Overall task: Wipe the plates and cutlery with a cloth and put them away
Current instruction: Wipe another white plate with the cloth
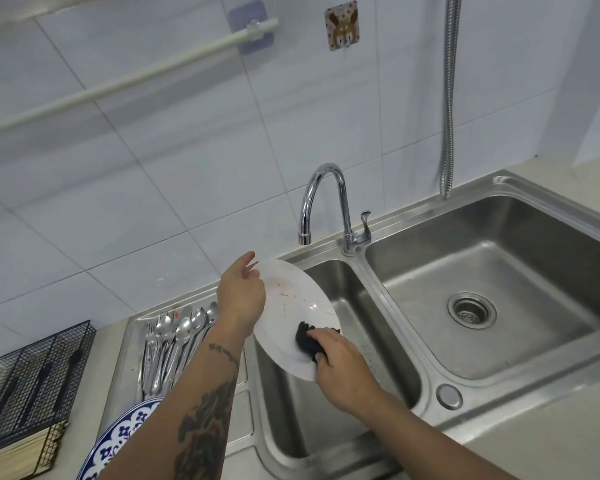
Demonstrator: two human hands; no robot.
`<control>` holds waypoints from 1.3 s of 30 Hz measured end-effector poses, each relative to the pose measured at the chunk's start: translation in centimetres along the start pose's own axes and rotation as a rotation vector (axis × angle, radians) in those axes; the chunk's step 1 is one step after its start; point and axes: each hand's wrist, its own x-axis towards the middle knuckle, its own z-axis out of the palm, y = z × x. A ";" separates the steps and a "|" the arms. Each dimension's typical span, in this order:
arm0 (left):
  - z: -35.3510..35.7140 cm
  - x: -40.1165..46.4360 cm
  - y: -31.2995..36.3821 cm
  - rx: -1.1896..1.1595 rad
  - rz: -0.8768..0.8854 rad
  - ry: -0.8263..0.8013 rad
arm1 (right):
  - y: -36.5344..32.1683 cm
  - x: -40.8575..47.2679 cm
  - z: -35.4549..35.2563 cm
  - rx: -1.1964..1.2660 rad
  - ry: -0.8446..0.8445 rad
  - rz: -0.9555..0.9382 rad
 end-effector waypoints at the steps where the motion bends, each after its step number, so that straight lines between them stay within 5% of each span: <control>1: -0.3 -0.1 -0.1 -0.049 -0.003 -0.012 | -0.6 -0.1 -0.1 -0.033 -0.024 -0.039; 9: -3.5 -2.5 -4.0 -0.414 -0.160 -0.067 | -6.6 0.7 -0.6 -0.289 -0.336 -0.365; 18: -9.0 -3.5 -7.8 -0.615 -0.198 0.013 | -7.6 4.7 -1.2 -0.936 -0.235 -0.266; 27: -15.1 -2.7 -10.4 -0.708 -0.179 0.045 | -14.0 -2.5 4.2 -0.727 -0.478 -0.262; 32: -15.8 -3.1 -10.4 -0.699 -0.118 -0.068 | -16.3 -0.5 8.9 -0.660 -0.342 -0.324; 39: -19.5 -1.8 -11.4 -0.782 -0.128 -0.014 | -15.2 1.6 6.5 -1.049 -0.052 -0.160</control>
